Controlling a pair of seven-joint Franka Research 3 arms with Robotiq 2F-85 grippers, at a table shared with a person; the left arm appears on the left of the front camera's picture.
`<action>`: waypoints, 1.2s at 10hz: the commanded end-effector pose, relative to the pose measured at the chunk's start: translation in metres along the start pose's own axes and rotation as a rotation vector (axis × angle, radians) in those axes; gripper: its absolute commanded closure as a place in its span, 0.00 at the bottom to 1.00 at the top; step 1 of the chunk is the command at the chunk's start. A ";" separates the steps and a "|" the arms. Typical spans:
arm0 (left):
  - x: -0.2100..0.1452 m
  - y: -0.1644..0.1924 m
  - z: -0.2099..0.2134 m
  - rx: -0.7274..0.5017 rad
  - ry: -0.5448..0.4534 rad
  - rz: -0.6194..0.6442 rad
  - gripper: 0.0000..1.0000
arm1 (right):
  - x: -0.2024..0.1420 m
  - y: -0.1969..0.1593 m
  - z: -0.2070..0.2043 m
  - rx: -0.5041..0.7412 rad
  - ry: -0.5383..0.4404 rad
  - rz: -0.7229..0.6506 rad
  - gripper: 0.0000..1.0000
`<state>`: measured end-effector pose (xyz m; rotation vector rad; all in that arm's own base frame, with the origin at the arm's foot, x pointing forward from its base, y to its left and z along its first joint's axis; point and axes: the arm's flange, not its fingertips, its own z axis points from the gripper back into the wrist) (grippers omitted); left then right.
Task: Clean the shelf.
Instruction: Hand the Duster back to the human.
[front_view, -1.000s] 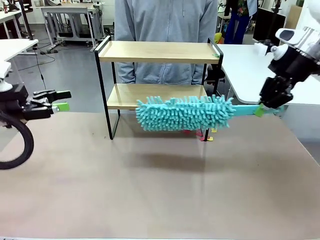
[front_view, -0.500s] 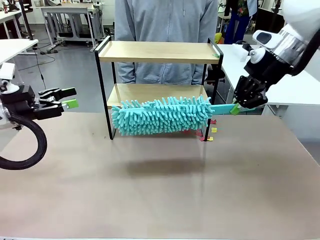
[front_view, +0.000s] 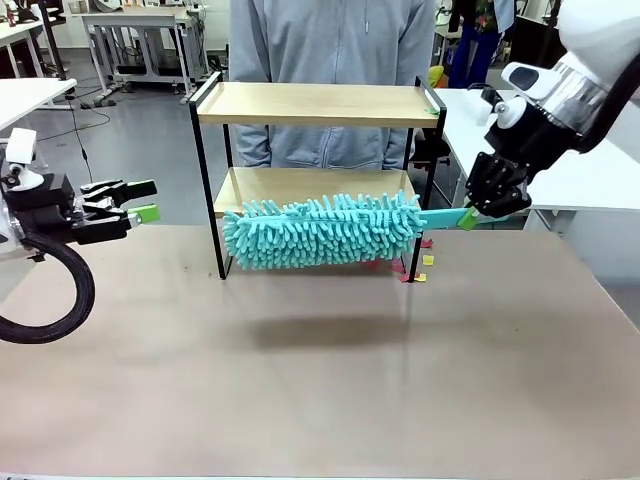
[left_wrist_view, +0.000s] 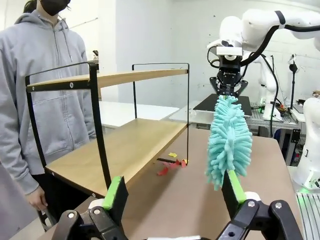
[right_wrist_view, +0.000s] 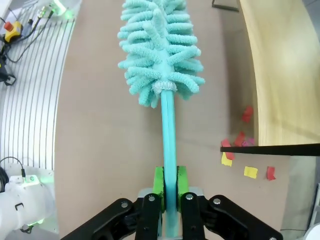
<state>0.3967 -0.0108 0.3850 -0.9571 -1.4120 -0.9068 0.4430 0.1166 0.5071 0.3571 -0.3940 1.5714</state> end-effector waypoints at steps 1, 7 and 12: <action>-0.006 -0.014 -0.019 -0.140 0.025 -0.014 0.00 | -0.002 0.001 0.004 0.003 -0.007 0.002 0.87; -0.033 -0.046 -0.062 -0.318 0.054 0.066 0.00 | -0.002 0.001 0.004 0.003 -0.007 0.002 0.87; -0.037 -0.055 -0.119 -0.228 0.053 0.038 0.00 | -0.002 0.001 0.004 0.003 -0.007 0.002 0.87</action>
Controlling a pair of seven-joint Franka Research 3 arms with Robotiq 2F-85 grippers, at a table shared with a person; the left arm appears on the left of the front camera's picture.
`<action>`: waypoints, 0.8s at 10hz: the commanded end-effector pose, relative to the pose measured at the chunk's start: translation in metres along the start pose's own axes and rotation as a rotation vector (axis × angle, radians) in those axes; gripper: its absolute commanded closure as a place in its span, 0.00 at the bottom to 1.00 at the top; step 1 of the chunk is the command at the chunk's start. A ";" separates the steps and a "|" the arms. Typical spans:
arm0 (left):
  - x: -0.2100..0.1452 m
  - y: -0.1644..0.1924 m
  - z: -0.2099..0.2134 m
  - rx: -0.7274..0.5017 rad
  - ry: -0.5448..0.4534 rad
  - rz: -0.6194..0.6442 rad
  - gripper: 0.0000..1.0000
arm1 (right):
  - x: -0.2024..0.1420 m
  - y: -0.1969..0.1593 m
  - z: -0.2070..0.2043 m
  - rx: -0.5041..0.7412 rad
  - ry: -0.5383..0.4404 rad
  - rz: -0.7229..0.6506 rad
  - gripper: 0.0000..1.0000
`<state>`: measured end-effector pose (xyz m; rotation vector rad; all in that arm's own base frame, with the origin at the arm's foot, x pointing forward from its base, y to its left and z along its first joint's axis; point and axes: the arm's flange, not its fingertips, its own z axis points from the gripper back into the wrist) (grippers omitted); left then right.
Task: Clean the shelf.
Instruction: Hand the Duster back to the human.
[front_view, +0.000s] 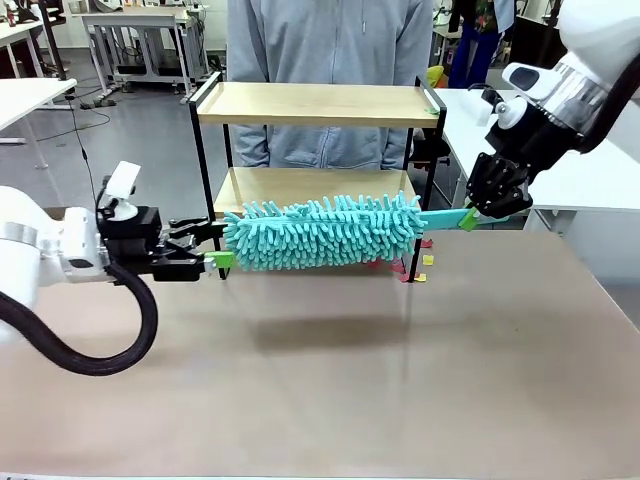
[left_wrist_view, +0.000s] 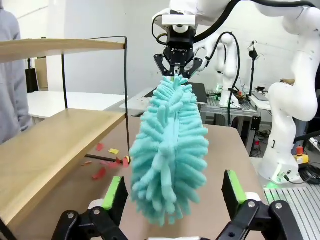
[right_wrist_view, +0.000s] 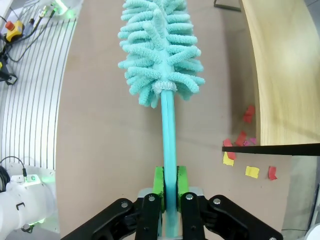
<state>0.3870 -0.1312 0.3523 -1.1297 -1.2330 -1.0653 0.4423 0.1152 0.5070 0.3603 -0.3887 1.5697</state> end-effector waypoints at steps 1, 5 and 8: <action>0.007 -0.002 -0.024 -0.027 -0.017 -0.018 0.00 | 0.000 0.001 0.003 -0.002 -0.009 0.005 0.87; 0.006 -0.007 -0.057 -0.039 -0.001 -0.016 0.00 | 0.000 0.001 0.003 -0.002 -0.009 0.005 0.87; 0.006 -0.009 -0.063 -0.040 0.010 -0.009 0.56 | 0.000 0.001 0.003 -0.002 -0.009 0.005 0.87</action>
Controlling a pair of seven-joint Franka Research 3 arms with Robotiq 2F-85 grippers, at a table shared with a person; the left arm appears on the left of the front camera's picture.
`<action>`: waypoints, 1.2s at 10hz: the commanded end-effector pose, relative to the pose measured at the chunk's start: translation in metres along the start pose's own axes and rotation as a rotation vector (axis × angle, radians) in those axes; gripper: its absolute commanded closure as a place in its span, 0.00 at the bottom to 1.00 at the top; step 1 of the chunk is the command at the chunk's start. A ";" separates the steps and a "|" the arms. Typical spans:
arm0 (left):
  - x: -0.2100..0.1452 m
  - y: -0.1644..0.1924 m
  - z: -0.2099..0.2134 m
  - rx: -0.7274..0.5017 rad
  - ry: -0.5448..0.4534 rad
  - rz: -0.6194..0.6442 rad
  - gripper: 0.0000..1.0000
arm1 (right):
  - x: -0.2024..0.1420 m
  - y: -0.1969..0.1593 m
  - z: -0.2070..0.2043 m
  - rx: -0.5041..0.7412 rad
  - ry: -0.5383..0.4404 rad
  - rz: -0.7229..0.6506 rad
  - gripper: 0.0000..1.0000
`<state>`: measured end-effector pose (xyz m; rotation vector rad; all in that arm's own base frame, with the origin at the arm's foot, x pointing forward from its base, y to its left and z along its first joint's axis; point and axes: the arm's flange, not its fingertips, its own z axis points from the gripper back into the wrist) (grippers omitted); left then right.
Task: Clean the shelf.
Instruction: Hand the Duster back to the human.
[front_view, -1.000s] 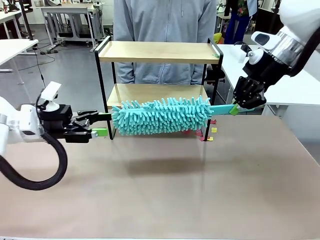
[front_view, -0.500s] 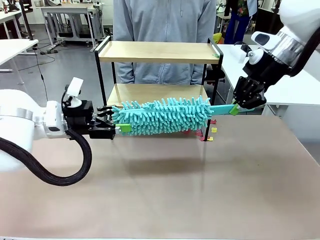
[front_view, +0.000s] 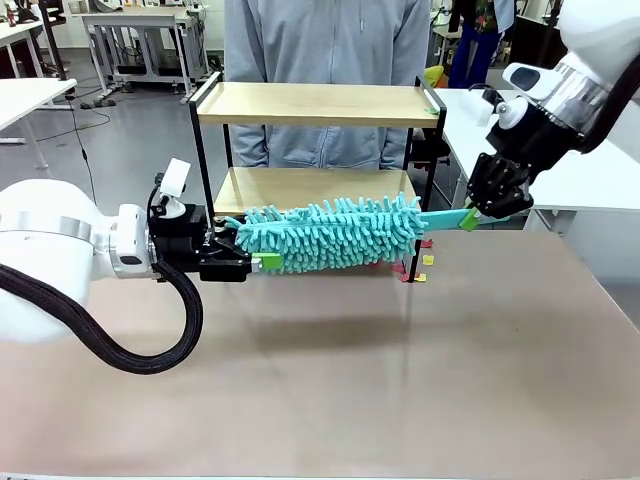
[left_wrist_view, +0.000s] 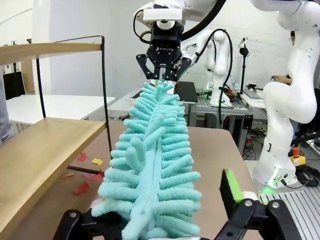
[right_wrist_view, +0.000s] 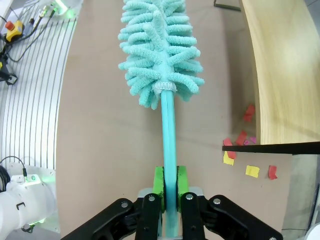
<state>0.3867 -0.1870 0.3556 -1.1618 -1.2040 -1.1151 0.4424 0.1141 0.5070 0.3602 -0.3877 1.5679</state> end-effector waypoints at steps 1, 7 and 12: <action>0.003 0.000 -0.008 0.019 0.003 -0.002 0.58 | 0.001 0.001 0.003 -0.002 -0.009 0.007 0.87; 0.006 0.001 -0.007 -0.002 0.029 0.012 1.00 | 0.001 0.001 0.003 -0.002 -0.009 0.007 0.87; 0.002 0.004 0.000 0.015 0.020 -0.002 1.00 | 0.001 0.001 0.003 -0.002 -0.009 0.007 0.87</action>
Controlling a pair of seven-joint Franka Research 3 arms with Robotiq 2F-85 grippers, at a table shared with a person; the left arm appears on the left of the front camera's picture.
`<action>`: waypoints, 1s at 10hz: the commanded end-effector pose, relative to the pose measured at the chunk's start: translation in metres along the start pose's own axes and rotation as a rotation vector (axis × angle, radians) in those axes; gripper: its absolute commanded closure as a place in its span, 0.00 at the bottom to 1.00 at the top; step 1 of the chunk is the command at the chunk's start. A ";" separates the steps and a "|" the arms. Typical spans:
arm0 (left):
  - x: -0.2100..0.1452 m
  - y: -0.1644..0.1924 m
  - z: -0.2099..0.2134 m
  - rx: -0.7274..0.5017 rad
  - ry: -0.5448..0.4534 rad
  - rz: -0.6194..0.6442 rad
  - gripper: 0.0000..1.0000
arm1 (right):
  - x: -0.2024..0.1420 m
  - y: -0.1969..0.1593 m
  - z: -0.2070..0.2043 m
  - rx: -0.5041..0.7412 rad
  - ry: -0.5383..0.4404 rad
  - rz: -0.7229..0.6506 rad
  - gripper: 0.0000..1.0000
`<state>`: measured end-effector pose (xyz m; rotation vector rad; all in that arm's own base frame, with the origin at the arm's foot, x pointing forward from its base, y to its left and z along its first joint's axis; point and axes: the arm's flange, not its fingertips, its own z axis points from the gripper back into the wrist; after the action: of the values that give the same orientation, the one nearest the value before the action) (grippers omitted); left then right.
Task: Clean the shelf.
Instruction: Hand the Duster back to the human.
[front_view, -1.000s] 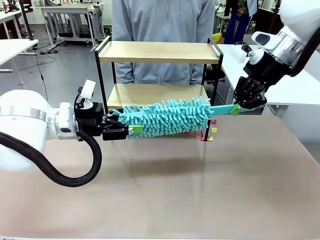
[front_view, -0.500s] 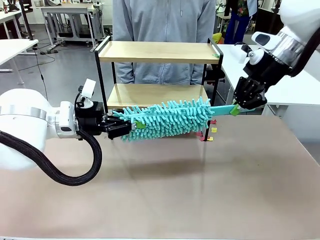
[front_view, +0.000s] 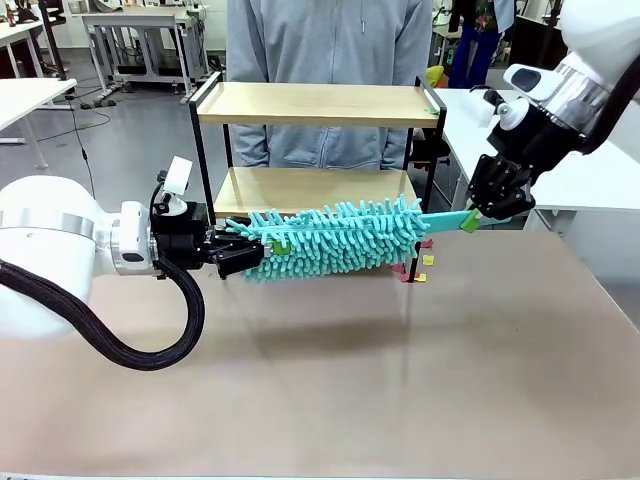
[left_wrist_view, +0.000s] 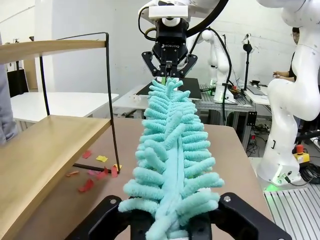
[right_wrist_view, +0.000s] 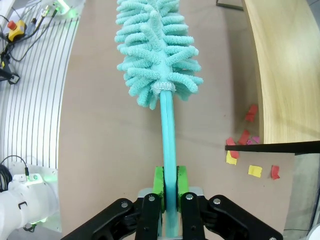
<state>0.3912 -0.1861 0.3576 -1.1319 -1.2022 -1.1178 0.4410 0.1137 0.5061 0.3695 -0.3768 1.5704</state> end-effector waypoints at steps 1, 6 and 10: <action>0.000 0.000 0.000 -0.002 0.001 0.006 1.00 | 0.001 -0.001 0.003 -0.015 -0.010 0.008 0.87; 0.000 0.000 0.000 -0.002 0.001 0.006 1.00 | -0.003 0.021 0.060 -0.064 -0.182 -0.018 0.00; 0.000 0.000 0.000 -0.002 0.001 0.006 1.00 | -0.056 0.056 0.142 -0.270 -0.508 -0.174 0.00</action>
<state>0.3908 -0.1861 0.3555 -1.1317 -1.1962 -1.1150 0.3923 0.0005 0.6185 0.5582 -0.8374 1.2633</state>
